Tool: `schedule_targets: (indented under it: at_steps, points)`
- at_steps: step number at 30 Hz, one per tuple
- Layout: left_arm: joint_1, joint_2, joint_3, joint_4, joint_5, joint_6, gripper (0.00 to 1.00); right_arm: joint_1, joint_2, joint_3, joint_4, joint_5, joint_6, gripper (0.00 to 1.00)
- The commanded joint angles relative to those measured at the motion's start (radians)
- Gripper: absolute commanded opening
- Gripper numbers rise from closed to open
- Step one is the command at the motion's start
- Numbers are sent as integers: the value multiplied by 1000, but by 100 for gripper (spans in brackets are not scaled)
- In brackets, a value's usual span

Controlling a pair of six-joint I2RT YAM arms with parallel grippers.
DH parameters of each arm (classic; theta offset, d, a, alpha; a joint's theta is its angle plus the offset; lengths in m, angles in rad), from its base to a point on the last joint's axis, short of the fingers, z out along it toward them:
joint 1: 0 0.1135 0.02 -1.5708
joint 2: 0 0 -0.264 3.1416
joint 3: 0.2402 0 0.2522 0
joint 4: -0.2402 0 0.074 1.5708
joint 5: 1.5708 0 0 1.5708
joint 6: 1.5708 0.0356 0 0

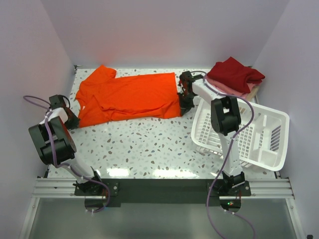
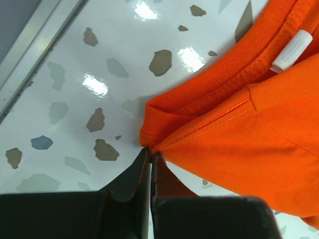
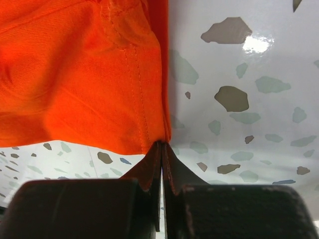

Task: Fold and stack the t-shirts
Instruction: Fold the tshirt

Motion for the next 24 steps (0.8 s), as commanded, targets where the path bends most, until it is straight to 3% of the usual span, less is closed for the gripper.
schedule_targets:
  at_steps: [1, 24]
  points:
    - [39, -39, 27, 17, -2, 35, 0, 3, 11, 15, -28, 44, -14, 0]
    - [62, -122, 57, -13, -47, 120, 0, 6, 40, 166, -145, 265, -71, 0]
